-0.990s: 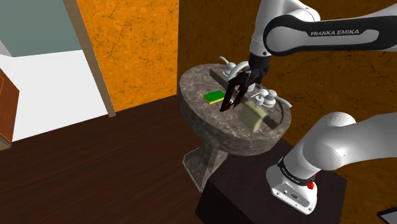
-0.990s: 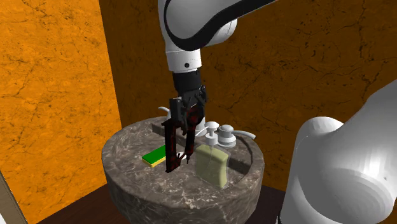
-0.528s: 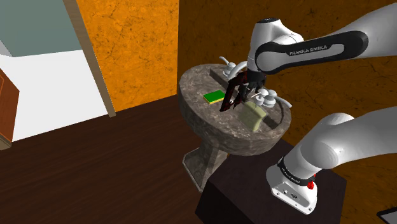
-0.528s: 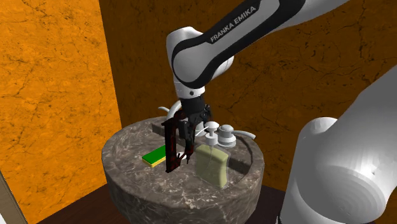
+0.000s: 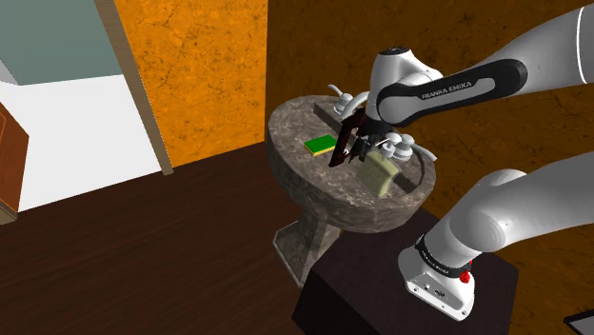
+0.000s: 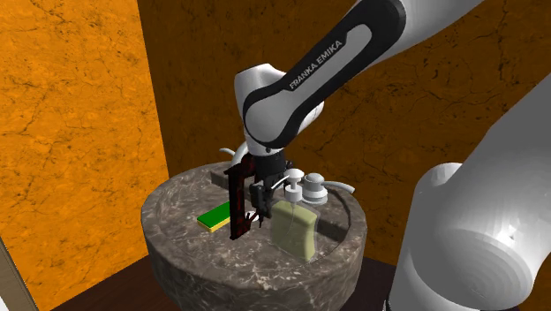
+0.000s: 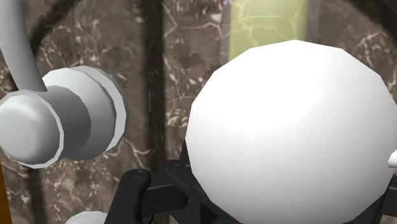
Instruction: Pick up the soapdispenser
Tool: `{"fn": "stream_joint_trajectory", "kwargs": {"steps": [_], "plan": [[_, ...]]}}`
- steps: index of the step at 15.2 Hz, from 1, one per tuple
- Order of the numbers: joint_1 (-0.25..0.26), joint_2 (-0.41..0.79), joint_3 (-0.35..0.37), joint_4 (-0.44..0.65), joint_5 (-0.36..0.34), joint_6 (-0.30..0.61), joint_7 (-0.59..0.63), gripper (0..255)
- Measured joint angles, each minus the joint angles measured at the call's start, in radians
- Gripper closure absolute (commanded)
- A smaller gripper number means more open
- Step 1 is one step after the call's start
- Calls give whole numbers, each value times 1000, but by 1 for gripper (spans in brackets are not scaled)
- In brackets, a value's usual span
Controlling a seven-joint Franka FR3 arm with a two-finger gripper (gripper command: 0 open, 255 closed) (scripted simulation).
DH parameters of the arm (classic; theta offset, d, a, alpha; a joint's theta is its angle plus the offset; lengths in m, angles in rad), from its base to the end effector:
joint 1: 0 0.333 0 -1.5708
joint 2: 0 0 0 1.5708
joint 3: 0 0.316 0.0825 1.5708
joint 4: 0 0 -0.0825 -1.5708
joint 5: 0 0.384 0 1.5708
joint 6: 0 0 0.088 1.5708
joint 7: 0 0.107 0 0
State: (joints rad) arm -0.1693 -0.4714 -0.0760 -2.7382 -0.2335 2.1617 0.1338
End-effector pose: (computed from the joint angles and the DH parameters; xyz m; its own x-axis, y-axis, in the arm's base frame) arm 0.3423 -0.0929 0.3536 0.9681 -0.2327 -0.0930 -0.2164 -0.9635 0.1575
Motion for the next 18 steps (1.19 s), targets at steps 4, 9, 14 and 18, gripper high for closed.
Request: {"fn": "stream_joint_trajectory", "kwargs": {"steps": [4,9,14,18], "plan": [[0,9,1,-5,-1,14,4,255],[1,8,1,-5,-1,16,4,255],[2,-8,2,14,4,-21,-3,255],[5,-45,4,44,12,-87,-14,255]]}}
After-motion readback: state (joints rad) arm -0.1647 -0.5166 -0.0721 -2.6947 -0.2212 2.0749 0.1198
